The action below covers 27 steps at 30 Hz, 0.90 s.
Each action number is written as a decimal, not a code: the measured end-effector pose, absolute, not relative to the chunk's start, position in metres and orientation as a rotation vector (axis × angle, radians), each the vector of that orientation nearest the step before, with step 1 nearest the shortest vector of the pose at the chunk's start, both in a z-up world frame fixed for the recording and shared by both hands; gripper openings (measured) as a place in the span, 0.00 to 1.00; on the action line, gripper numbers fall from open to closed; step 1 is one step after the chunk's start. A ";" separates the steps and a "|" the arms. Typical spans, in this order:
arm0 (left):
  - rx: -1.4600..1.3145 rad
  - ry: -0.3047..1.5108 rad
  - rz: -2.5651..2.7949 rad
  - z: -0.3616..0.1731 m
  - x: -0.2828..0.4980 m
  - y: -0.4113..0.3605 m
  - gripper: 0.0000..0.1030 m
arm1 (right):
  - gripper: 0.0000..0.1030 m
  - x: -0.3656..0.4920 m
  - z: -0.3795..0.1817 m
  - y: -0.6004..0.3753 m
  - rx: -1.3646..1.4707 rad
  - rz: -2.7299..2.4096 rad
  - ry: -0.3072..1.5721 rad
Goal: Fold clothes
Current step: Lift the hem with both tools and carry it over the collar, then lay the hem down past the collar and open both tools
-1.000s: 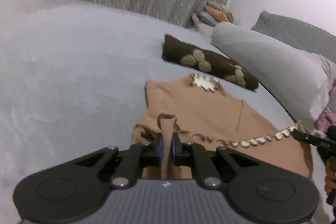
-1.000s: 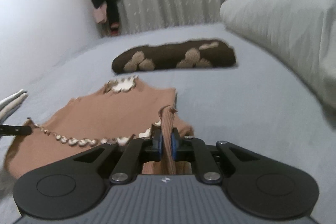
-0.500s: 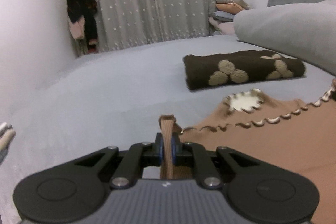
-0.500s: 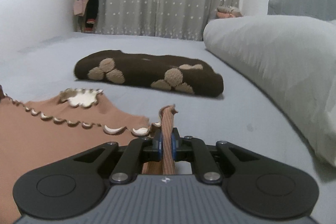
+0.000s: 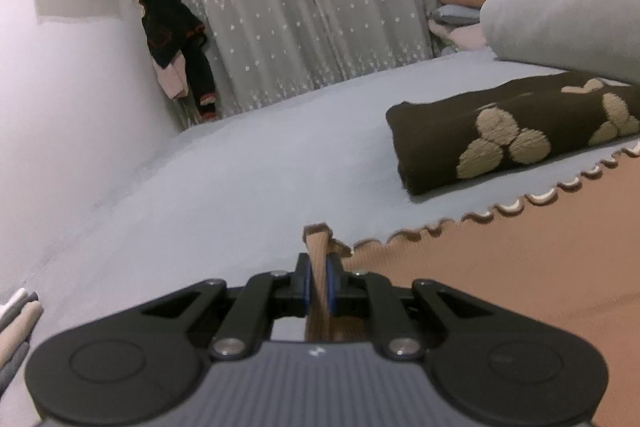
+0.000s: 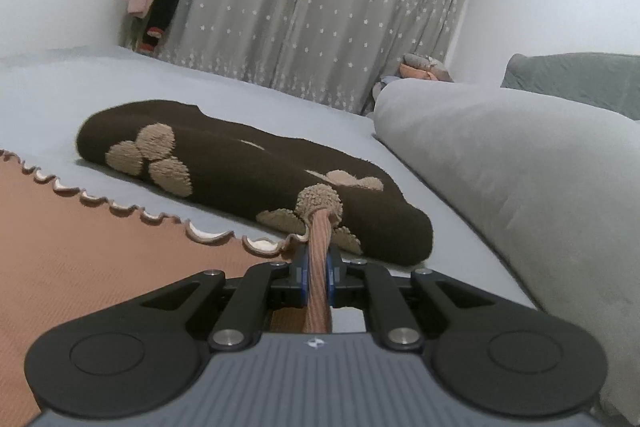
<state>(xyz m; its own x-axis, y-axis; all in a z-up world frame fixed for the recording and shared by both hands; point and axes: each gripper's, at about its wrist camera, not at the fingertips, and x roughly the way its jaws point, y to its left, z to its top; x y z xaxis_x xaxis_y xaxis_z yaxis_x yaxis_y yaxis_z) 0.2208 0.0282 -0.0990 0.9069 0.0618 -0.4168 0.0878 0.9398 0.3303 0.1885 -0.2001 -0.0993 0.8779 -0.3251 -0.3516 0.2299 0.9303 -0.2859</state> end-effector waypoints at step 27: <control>0.258 0.578 -0.037 -0.070 0.220 0.025 0.73 | 0.39 0.214 -0.082 -0.199 -0.198 -0.272 0.619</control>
